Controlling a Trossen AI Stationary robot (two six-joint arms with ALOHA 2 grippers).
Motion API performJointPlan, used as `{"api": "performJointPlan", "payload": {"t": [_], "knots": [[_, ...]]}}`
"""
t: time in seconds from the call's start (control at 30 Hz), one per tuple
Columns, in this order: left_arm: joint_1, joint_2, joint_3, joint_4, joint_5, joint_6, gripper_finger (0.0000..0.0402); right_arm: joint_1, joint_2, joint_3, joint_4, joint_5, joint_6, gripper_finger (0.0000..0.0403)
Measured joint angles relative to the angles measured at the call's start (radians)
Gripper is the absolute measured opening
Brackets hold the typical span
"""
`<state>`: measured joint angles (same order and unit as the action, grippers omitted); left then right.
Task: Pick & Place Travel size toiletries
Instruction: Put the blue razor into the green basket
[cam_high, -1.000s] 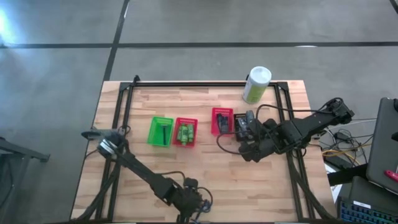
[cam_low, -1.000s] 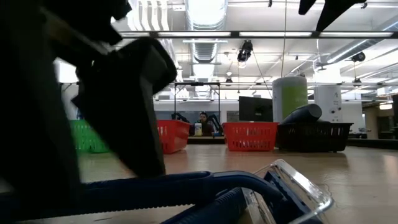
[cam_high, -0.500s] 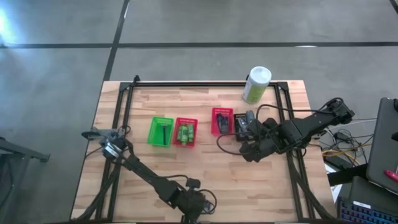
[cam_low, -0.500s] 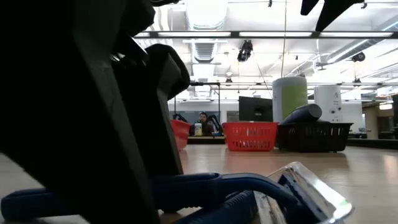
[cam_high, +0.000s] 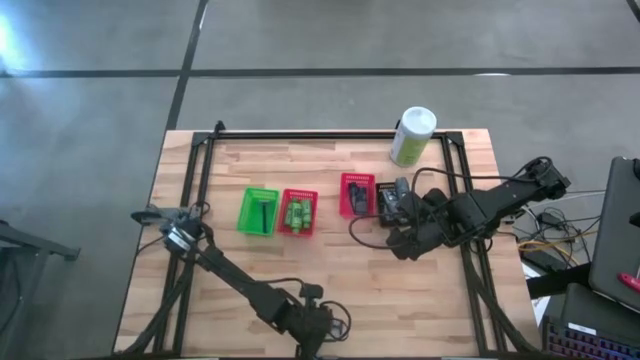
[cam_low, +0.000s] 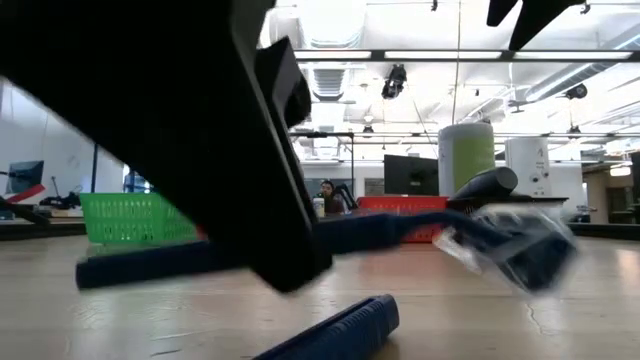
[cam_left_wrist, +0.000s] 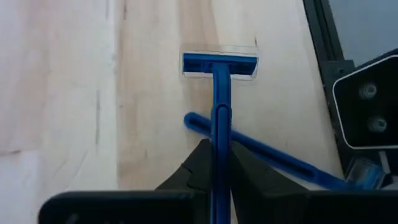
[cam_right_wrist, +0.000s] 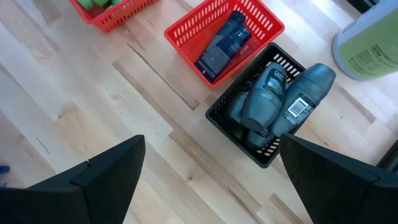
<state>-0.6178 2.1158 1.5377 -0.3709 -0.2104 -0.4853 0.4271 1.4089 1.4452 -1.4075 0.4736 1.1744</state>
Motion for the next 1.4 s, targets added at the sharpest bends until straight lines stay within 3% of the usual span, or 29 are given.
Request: {"api": "performJointPlan", "payload": {"t": [0.17, 0.33, 0.53, 0.7, 0.87, 1.03, 1.4], "knots": [[0.027, -0.095, 0.012, -0.114, -0.075, -0.069, 0.0043, 0.007, -0.011, 0.000, -0.001, 0.000, 0.001, 0.0368], [0.076, -0.246, -0.049, -0.268, -0.239, -0.351, 0.0040, 0.046, -0.073, 0.000, -0.003, 0.045, 0.036, 0.0368], [0.129, -0.480, -0.241, -0.404, -0.378, -0.819, 0.0041, 0.090, -0.168, -0.001, -0.002, 0.139, 0.078, 0.0368], [0.207, -0.673, -0.432, -0.404, -0.414, -1.009, 0.0038, 0.090, -0.206, -0.019, -0.002, 0.190, 0.074, 0.0368], [0.333, -0.817, -0.608, -0.427, -0.360, -1.065, 0.0038, 0.085, -0.211, -0.056, -0.001, 0.212, 0.075, 0.0368], [0.477, -0.912, -0.748, -0.443, -0.250, -0.999, 0.0038, 0.085, -0.211, -0.102, 0.003, 0.210, 0.133, 0.0368], [0.633, -0.975, -0.843, -0.385, -0.200, -0.849, 0.0055, 0.085, -0.211, -0.144, 0.007, 0.180, 0.185, 0.0368]]}}
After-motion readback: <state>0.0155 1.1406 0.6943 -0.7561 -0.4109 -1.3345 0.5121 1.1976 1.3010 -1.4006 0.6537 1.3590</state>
